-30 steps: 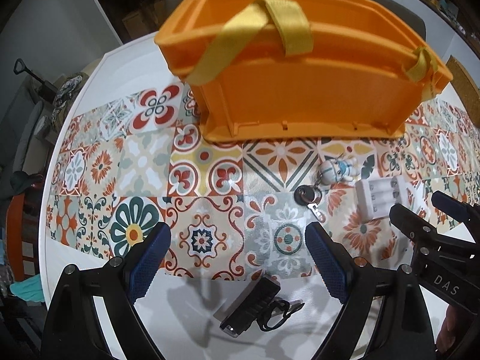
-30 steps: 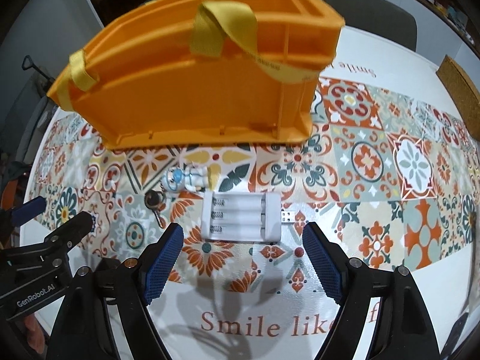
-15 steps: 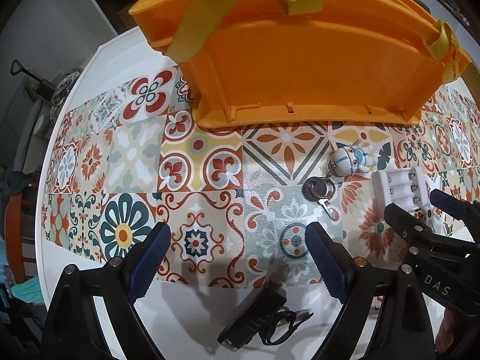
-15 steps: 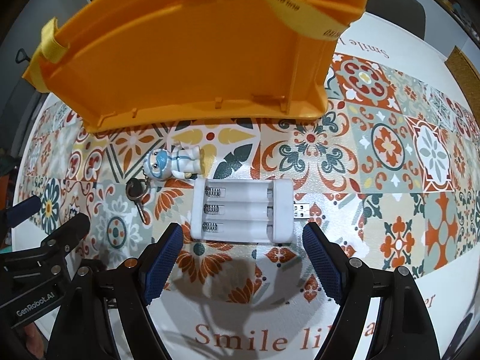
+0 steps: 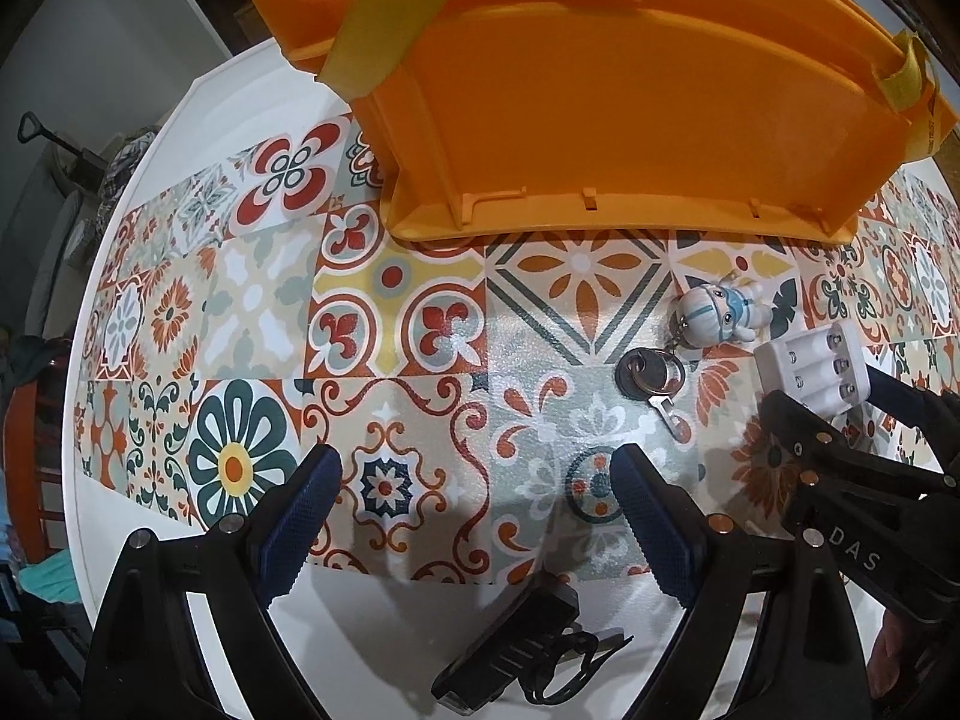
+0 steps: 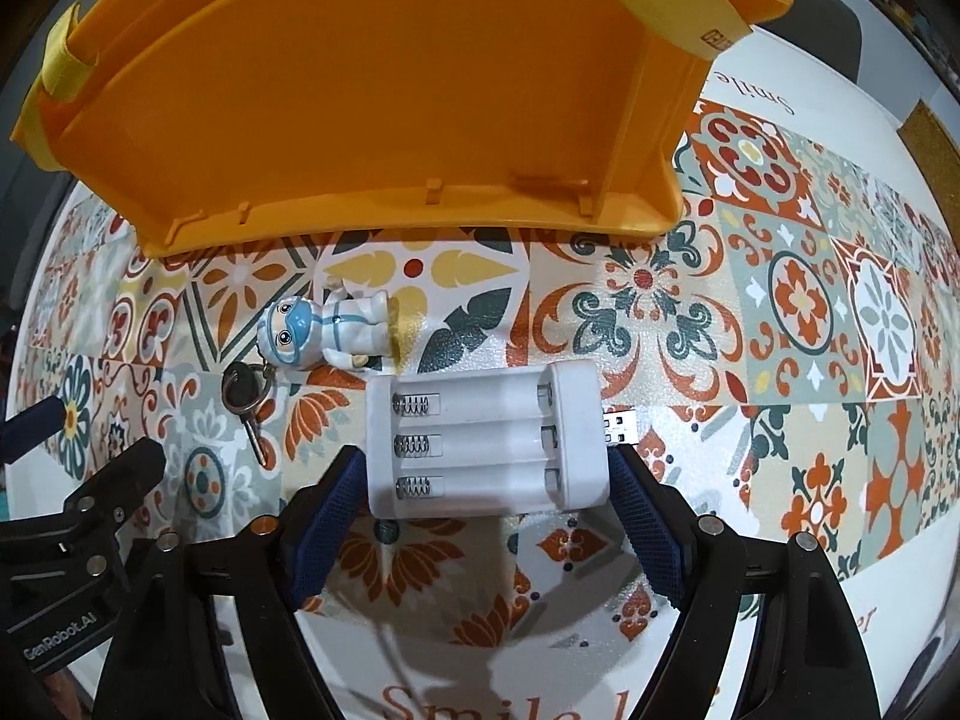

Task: Organize rigid objects
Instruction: 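Lower the right gripper onto the white battery charger and grasp it, then lower the left gripper onto the black USB device and grasp it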

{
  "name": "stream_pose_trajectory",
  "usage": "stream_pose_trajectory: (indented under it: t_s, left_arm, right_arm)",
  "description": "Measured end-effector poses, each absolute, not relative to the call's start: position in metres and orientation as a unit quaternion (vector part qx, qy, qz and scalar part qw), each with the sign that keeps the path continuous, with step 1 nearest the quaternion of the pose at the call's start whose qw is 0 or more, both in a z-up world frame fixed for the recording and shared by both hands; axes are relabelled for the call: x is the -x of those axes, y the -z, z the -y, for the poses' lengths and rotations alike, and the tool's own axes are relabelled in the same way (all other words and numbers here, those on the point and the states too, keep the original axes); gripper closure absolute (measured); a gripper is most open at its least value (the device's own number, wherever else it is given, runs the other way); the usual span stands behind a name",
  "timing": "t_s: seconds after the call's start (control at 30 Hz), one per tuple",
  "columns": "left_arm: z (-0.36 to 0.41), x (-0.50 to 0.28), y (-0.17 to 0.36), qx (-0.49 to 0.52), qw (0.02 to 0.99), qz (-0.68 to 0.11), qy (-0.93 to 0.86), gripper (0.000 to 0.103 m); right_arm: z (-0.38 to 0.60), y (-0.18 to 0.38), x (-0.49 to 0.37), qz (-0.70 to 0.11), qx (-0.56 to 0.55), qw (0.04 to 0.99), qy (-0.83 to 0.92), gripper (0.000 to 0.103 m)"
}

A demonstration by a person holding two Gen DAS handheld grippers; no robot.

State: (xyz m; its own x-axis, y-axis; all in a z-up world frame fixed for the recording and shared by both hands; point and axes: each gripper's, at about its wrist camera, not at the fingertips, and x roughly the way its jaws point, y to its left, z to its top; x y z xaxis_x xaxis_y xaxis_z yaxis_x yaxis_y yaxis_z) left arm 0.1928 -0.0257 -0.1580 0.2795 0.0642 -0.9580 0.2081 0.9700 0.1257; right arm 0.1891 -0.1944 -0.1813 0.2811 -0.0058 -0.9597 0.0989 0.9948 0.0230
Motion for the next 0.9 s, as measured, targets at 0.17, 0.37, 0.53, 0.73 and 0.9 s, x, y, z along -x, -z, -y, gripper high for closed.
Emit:
stream_pose_trajectory:
  t_s: [0.17,0.37,0.53,0.73,0.9]
  left_arm:
    - [0.026,-0.189,0.156,-0.115,0.792,-0.597,0.049,0.011]
    - [0.022,-0.183,0.146,-0.106,0.796,-0.593,0.057,0.011]
    - [0.016,-0.180,0.138,-0.089,0.794,-0.598,0.064,0.011]
    - [0.008,-0.179,0.136,-0.060,0.783,-0.615,0.068,0.011]
    - [0.007,-0.174,0.133,-0.060,0.779,-0.619,0.080,0.011]
  right_arm:
    - [0.190,0.180,-0.187,-0.598,-0.039,0.800,0.033,0.026]
    - [0.190,0.159,-0.171,-0.588,-0.045,0.807,0.033,0.026]
    - [0.185,0.142,-0.160,-0.578,-0.050,0.814,0.027,0.026]
    - [0.176,0.127,-0.153,-0.572,-0.049,0.819,0.017,0.026]
    - [0.173,0.124,-0.149,-0.569,-0.053,0.821,0.013,0.026]
